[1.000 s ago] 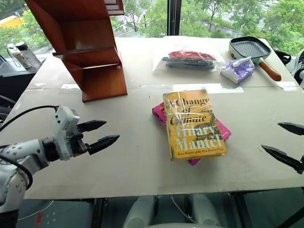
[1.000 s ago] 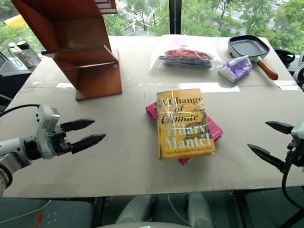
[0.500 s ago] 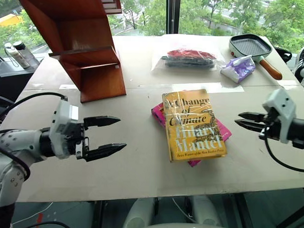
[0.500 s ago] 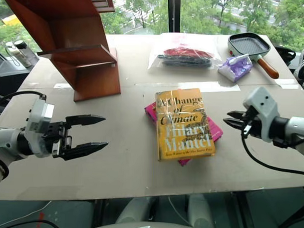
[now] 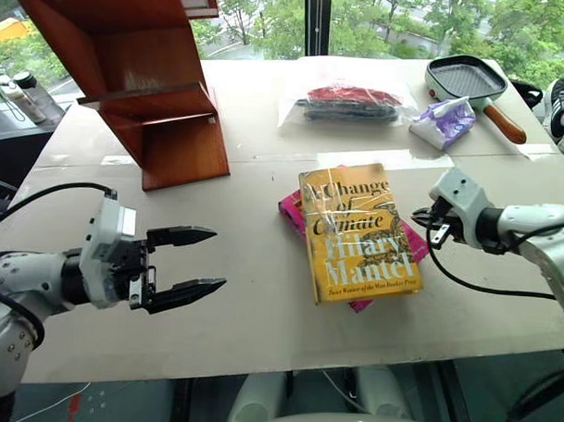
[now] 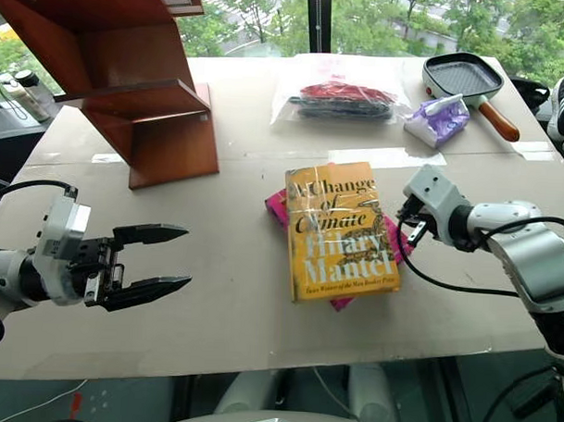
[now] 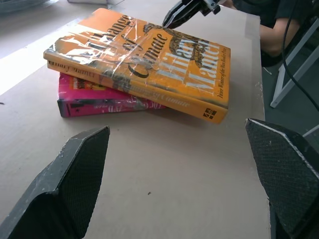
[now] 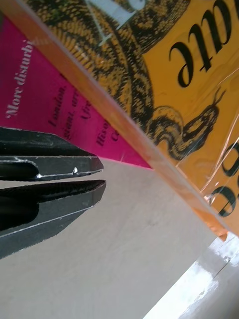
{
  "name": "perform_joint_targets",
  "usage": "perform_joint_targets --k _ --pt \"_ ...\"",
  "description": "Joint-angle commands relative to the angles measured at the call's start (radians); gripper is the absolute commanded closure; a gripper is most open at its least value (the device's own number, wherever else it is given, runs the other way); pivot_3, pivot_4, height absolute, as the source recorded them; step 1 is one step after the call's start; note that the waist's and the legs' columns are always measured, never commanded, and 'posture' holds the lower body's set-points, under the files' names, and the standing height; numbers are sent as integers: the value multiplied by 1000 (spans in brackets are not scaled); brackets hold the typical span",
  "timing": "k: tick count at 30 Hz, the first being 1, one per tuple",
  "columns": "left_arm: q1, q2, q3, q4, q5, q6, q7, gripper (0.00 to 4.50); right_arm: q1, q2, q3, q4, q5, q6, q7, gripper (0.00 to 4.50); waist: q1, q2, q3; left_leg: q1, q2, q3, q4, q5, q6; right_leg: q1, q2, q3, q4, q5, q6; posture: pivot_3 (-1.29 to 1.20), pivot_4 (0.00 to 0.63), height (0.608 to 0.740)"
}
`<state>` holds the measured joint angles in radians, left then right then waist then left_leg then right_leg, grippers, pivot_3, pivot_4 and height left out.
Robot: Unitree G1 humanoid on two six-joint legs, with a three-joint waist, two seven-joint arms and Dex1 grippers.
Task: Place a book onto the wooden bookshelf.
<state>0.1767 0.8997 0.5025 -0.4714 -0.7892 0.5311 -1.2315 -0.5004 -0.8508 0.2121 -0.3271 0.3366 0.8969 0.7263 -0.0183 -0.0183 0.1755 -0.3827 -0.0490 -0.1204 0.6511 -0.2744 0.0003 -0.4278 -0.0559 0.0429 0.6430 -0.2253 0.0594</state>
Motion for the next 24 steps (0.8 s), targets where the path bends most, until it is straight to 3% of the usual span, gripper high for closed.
perform_joint_targets --k 1,10,18,21,23,24 --pt "23 -11 20 -42 -21 -4 20 0 -36 37 29 -39 -17 48 -17 4475 2 0 0 0 0 0 0 0 0 0 0 0 0 0 0 0 150 740" --pt "68 -22 22 -59 -25 -2 35 0 -61 114 76 -94 -27 135 -42 4475 3 0 0 0 0 -1 0 0 0 -1 0 0 0 0 0 0 150 740" --pt "100 -40 19 -78 -61 82 137 0 -46 98 37 -98 -34 97 -31 4475 2 0 0 0 0 -1 0 0 0 -1 0 0 1 0 0 0 150 740" --pt "85 -32 14 -86 -152 239 279 0 39 89 -78 -109 -8 -107 20 4475 9 0 0 -1 0 -1 0 0 0 -1 0 0 1 0 0 0 150 740" --pt "36 1 8 -31 -320 418 383 0 126 62 -202 -131 61 -181 100 4475 14 0 0 -1 -1 -3 0 -2 3 0 -1 -2 1 0 0 0 150 740" --pt "6 20 1 7 -382 497 422 0 169 47 -266 -153 106 -194 141 4240 13 0 0 -1 -1 -3 1 -2 3 0 -1 -2 1 0 1 0 150 740"
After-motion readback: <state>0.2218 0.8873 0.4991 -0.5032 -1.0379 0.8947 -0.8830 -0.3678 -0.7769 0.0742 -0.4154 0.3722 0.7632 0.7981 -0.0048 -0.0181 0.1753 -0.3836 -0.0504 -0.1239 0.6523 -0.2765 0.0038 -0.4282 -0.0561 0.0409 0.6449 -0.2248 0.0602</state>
